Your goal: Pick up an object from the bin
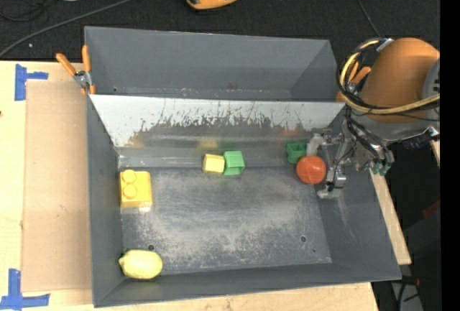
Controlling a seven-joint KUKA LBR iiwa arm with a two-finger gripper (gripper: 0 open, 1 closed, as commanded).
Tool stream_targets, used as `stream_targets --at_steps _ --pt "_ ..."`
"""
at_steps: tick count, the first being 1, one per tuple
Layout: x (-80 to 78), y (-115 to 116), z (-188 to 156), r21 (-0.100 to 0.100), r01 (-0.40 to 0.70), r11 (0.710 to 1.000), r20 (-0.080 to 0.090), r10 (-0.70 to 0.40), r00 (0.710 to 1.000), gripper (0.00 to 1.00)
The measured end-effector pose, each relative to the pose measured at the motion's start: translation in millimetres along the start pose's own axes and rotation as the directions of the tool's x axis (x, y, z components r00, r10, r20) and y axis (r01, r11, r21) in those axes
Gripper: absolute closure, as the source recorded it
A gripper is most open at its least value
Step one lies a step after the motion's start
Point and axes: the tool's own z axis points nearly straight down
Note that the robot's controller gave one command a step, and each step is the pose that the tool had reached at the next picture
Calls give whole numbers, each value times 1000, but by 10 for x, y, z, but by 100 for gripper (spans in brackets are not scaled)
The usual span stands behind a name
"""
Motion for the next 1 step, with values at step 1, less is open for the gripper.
stream_targets --at_steps 1 --pt "-14 6 -50 1 3 1000 7 -3 1000 0"
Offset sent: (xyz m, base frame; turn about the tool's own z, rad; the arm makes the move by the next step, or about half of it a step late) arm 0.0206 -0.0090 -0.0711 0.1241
